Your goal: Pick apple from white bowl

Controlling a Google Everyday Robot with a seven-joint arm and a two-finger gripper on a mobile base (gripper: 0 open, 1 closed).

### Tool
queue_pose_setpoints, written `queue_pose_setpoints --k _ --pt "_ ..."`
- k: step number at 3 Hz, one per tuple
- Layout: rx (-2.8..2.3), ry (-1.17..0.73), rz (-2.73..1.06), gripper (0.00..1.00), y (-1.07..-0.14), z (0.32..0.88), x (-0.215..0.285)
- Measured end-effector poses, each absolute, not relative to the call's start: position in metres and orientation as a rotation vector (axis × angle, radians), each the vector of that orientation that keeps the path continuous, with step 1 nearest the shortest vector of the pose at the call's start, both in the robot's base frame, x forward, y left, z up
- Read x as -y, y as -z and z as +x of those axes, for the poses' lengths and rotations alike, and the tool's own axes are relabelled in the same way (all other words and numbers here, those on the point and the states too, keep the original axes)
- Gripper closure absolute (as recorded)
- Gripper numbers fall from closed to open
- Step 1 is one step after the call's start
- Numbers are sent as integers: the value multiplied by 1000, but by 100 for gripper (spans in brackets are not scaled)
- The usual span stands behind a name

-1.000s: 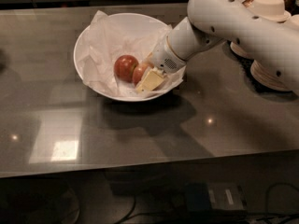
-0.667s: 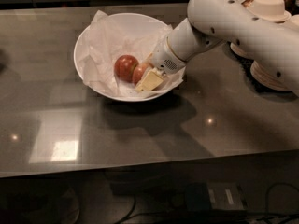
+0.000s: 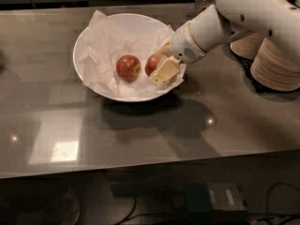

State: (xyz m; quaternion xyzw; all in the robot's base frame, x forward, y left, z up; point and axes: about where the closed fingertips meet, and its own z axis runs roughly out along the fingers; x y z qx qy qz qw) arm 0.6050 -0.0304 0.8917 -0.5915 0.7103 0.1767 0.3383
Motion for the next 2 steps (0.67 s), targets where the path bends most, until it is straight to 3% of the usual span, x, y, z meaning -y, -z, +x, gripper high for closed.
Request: queue_pose_setpoints --k 2 --pt "-1678 -450 -1438 100 -969 598 85"
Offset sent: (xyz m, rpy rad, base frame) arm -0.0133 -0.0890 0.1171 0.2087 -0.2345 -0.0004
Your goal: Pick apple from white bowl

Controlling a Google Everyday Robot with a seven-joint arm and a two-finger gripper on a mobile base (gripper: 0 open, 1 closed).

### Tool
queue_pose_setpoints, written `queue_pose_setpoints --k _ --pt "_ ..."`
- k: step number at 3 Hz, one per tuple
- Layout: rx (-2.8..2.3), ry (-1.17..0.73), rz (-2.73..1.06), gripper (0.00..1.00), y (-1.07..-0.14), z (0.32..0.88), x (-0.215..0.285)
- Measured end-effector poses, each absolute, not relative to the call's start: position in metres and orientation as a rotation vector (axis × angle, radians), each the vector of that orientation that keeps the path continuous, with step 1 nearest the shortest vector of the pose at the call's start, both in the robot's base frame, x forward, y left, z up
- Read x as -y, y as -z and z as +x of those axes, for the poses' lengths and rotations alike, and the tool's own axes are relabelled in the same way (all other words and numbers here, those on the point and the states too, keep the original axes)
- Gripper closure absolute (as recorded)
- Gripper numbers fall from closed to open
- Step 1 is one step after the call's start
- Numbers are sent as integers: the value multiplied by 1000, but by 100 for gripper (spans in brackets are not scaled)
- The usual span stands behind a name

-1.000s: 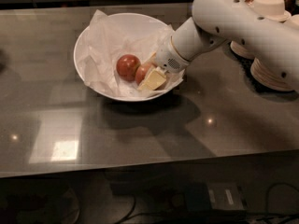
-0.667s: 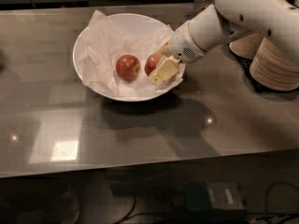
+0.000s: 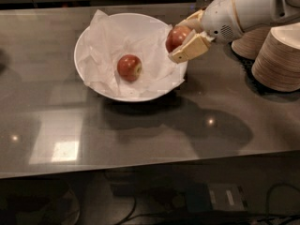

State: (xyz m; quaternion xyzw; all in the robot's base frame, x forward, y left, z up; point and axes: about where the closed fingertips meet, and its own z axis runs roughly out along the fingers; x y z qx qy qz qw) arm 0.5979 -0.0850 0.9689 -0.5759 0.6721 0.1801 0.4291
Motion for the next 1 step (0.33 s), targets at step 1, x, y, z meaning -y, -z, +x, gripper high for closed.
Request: queue_pose_setpoints --k 1 --pt "-1671 -446 -1435 100 -972 598 87"
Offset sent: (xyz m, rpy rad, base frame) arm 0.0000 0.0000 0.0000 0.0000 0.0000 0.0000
